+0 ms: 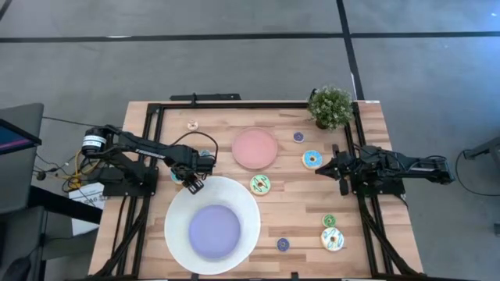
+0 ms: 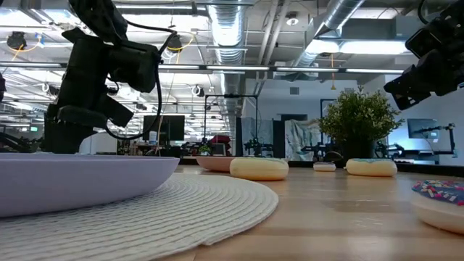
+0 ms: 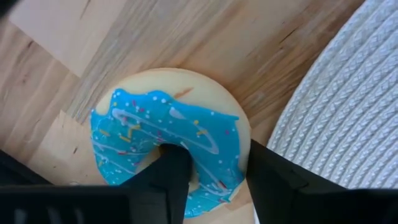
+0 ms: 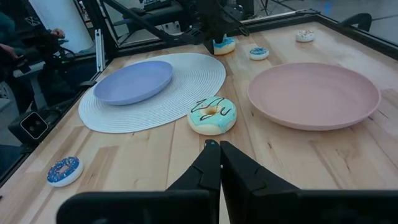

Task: Pick & Place donuts
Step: Put the large left blue donut on the purple plate

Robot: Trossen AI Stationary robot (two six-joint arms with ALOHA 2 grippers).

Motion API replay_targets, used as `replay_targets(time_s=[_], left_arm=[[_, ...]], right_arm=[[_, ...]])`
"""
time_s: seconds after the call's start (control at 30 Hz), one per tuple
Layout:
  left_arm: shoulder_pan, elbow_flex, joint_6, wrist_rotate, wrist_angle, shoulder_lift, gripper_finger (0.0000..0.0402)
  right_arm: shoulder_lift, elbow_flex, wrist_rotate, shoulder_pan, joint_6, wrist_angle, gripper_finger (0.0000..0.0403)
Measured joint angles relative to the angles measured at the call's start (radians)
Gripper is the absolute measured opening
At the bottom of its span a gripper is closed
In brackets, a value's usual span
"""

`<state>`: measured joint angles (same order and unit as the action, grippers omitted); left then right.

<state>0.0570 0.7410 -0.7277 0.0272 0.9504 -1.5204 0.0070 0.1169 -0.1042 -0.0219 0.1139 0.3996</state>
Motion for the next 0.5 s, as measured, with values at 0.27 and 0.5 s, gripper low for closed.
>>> replay_targets(time_s=[0.27, 0.5], left_arm=[[0.0, 0.0, 0.011, 0.011, 0.001, 0.0, 0.0126], [0.0, 0.007, 0.02, 0.013, 0.039, 0.0, 0.0125]], right_arm=[[0.0, 0.0, 0.0, 0.0, 0.0, 0.0, 0.0], [0.0, 0.0, 0.0, 0.0, 0.0, 0.0, 0.0]])
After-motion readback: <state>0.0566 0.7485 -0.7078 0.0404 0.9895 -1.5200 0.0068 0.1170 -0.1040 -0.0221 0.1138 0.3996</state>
